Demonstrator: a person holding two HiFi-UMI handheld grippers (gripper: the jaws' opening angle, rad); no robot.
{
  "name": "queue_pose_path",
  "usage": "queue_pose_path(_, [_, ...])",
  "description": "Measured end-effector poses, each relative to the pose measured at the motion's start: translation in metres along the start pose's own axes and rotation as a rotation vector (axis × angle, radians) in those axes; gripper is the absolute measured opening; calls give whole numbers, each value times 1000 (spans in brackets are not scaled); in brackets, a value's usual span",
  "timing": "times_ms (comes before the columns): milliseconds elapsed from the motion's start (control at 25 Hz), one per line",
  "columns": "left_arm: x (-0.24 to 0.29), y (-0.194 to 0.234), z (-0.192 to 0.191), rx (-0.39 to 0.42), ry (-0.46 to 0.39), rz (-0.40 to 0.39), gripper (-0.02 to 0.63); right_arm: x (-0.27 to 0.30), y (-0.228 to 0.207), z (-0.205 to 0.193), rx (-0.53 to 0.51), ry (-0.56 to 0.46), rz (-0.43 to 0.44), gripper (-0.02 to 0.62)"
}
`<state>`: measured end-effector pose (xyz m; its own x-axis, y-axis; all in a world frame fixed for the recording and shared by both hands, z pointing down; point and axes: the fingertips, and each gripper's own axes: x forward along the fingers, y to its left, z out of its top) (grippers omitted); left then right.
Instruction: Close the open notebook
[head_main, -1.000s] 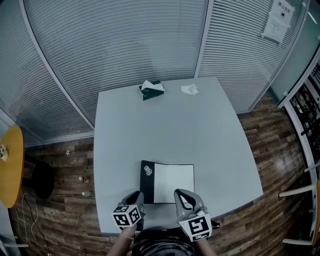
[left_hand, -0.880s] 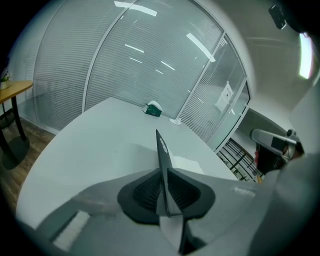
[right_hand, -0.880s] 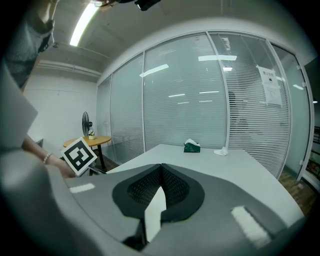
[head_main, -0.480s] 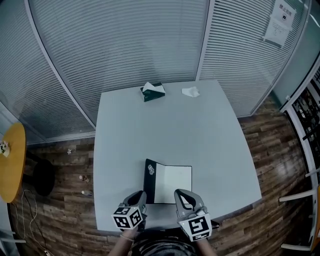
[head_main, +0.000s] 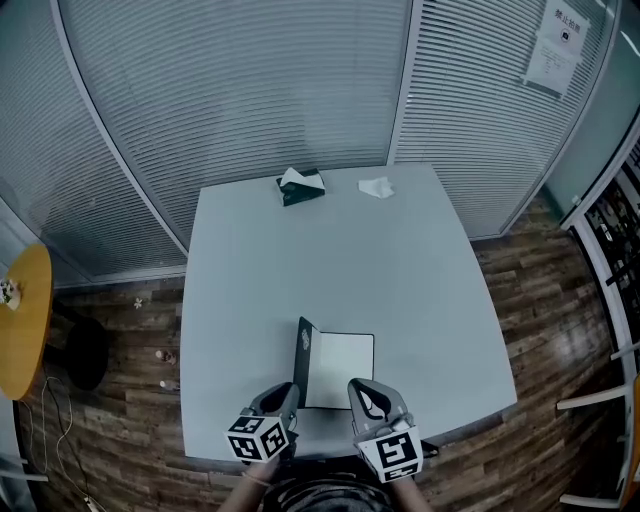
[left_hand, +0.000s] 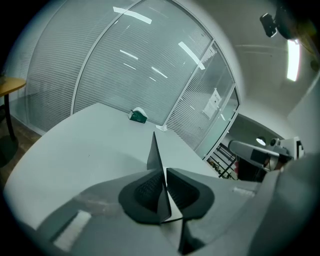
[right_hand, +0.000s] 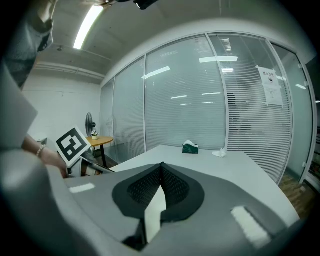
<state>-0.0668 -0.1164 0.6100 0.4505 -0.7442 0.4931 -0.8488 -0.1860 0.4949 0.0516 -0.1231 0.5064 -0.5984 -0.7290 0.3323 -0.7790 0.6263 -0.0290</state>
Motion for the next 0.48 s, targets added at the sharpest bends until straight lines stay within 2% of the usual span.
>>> queue_pose_path(240, [5,-19,-1,-5,-15,-12,31,-9,-12,-3,14,-4,14,-1])
queue_pose_path(480, [16,-42,-5,4,-13,-38,34,-15,-19,-9,-29,10,31,0])
